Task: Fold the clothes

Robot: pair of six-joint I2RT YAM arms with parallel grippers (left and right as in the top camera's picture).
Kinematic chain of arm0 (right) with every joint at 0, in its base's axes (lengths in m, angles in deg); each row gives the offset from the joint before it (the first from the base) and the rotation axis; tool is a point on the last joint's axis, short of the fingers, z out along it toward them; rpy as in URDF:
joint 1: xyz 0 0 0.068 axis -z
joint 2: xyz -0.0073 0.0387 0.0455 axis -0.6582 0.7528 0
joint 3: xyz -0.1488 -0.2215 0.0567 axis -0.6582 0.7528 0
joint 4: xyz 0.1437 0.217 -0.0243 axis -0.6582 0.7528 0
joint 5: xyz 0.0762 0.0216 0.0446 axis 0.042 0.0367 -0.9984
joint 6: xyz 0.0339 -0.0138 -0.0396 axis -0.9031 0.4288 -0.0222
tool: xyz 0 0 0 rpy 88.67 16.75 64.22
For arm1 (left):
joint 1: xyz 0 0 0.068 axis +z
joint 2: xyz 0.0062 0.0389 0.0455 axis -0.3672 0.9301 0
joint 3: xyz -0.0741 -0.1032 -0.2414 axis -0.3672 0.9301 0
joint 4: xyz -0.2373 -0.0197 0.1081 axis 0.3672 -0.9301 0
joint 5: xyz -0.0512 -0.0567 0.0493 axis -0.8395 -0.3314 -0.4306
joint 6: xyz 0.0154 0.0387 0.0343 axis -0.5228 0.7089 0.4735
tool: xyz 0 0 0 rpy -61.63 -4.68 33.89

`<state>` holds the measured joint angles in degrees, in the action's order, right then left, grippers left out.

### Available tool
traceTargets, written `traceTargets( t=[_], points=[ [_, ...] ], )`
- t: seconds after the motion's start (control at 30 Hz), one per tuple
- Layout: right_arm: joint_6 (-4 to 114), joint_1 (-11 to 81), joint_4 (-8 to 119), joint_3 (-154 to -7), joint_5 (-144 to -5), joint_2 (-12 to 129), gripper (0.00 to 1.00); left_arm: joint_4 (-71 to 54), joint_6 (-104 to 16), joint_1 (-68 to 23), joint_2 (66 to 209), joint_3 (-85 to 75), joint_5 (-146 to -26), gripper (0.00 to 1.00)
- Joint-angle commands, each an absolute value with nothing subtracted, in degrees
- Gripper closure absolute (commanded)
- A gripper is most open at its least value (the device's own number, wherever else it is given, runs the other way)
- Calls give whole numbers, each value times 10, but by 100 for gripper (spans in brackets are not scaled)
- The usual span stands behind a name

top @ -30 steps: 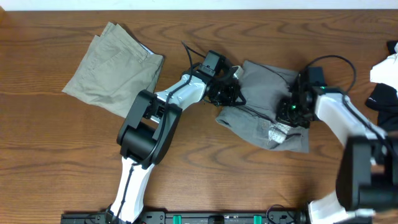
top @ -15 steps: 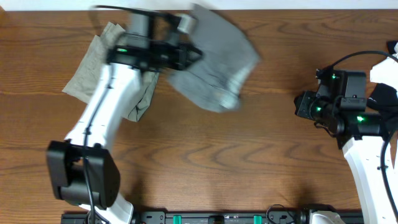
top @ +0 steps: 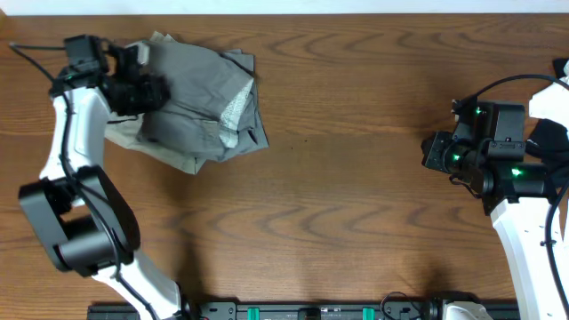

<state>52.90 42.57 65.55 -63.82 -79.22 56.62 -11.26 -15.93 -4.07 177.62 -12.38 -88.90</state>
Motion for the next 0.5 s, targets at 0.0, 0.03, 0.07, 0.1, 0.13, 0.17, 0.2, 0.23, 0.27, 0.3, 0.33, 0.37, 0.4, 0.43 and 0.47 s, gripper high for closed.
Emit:
traceTargets(
  t=[0.0,0.03,0.07,0.1,0.13,0.17,0.2,0.23,0.27,0.3,0.33,0.37,0.4,0.43,0.47],
  points=[
    [525,430,660,-641,-805,561,87,-113,-167,-20,1813,-126,-824,27],
    [525,430,663,-641,-805,561,87,-118,-185,-14,1817,-126,-818,13],
    [525,430,666,-641,-805,561,87,-123,-196,-8,1817,-126,-818,11],
    [525,430,669,-641,-805,561,86,-128,-212,-2,1814,-126,-819,11],
    [525,430,671,-641,-805,561,85,-131,-222,3,1807,-126,-819,11],
    [525,430,671,-641,-805,561,84,-138,-228,8,1797,-128,-820,10],
    [525,430,670,-641,-805,561,83,-148,-228,12,1786,-131,-823,10],
    [525,430,668,-641,-805,561,82,-160,-228,14,1771,-135,-823,10],
    [526,430,666,-641,-805,561,80,-168,-228,14,1754,-139,-823,10],
    [526,430,663,-641,-805,561,78,-178,-228,14,1732,-144,-824,10],
    [528,430,657,-641,-810,561,76,-185,-227,12,1706,-148,-828,8],
    [542,430,649,-641,-823,561,75,-191,-227,9,1682,-151,-832,7],
    [566,430,635,-642,-847,560,72,-198,-227,3,1653,-154,-834,6],
    [578,430,626,-644,-863,560,69,-205,-223,-3,1630,-156,-834,6],
    [591,430,615,-647,-882,560,67,-212,-213,-13,1599,-157,-833,5]
  ],
)
